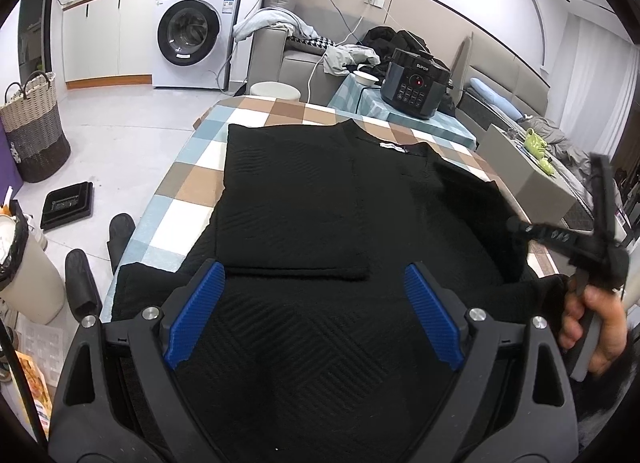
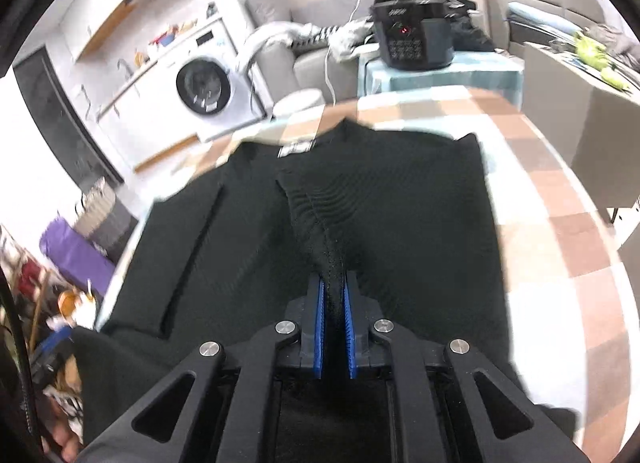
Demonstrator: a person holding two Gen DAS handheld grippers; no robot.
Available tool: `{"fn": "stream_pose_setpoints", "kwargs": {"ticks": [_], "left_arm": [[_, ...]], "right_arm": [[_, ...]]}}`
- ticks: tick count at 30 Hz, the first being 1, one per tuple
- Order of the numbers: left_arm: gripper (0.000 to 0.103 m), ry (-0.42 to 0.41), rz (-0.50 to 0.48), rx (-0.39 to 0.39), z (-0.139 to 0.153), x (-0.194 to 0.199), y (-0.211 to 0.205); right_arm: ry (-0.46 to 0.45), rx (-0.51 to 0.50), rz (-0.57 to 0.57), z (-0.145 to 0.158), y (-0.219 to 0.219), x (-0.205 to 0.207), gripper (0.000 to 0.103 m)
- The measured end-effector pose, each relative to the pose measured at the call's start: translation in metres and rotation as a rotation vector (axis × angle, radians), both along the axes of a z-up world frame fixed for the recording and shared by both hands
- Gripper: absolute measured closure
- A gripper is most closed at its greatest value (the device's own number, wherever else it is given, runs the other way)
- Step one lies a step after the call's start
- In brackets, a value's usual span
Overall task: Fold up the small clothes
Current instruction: 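Grasp the black sweater's side edge with the right gripper and lift it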
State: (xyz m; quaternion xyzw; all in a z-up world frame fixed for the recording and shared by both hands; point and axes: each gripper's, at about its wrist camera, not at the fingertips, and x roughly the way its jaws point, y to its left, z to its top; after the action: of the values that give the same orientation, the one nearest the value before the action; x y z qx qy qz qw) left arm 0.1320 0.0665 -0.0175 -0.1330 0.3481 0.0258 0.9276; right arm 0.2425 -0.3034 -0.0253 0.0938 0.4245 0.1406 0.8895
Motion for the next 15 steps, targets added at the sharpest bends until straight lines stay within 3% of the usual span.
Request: {"fn": "stream_pose_setpoints", "kwargs": {"ticks": [4, 7, 15], "left_arm": [[0.012, 0.0, -0.011, 0.007, 0.001, 0.004, -0.007], [0.012, 0.005, -0.013, 0.013, 0.002, 0.009, -0.011], [0.012, 0.024, -0.012, 0.039, 0.001, 0.023, -0.019]], "right_arm": [[-0.052, 0.055, -0.116, 0.021, -0.046, 0.005, 0.095], [-0.052, 0.068, -0.284, 0.027, -0.101, 0.015, 0.095], [-0.013, -0.012, -0.49, 0.016, -0.18, 0.018, 0.095]]}}
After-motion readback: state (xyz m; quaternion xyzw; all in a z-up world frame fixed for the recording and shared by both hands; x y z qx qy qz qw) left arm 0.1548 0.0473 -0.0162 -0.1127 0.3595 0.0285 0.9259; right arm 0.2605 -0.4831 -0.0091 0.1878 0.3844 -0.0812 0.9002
